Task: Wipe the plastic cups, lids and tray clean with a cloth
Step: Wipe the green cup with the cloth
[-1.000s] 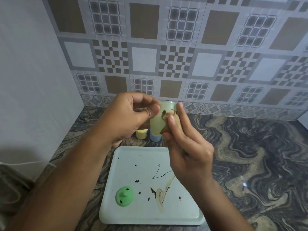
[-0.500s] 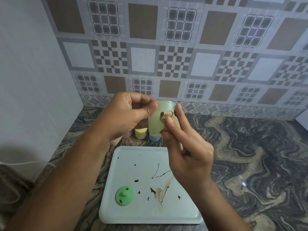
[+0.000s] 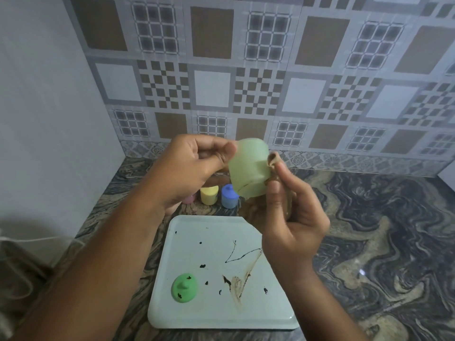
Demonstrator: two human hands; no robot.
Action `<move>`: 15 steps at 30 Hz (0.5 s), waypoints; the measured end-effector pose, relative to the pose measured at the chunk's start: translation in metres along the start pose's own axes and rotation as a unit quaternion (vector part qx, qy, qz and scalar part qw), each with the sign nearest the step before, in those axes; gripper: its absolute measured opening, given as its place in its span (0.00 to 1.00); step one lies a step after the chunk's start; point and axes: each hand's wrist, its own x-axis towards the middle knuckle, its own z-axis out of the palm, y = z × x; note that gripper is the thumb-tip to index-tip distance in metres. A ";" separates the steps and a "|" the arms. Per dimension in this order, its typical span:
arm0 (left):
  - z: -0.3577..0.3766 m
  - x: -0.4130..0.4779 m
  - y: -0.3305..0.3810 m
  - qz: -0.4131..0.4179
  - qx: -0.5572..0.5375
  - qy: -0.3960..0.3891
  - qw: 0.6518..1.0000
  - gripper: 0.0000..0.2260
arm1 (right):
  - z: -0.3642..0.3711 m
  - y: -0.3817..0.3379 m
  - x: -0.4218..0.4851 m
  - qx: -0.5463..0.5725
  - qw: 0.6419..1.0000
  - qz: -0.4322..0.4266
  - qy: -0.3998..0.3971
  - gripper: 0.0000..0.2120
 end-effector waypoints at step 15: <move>0.009 0.001 -0.006 0.082 -0.046 0.013 0.995 0.12 | -0.005 0.002 -0.002 -0.025 0.996 -0.021 -0.080 0.11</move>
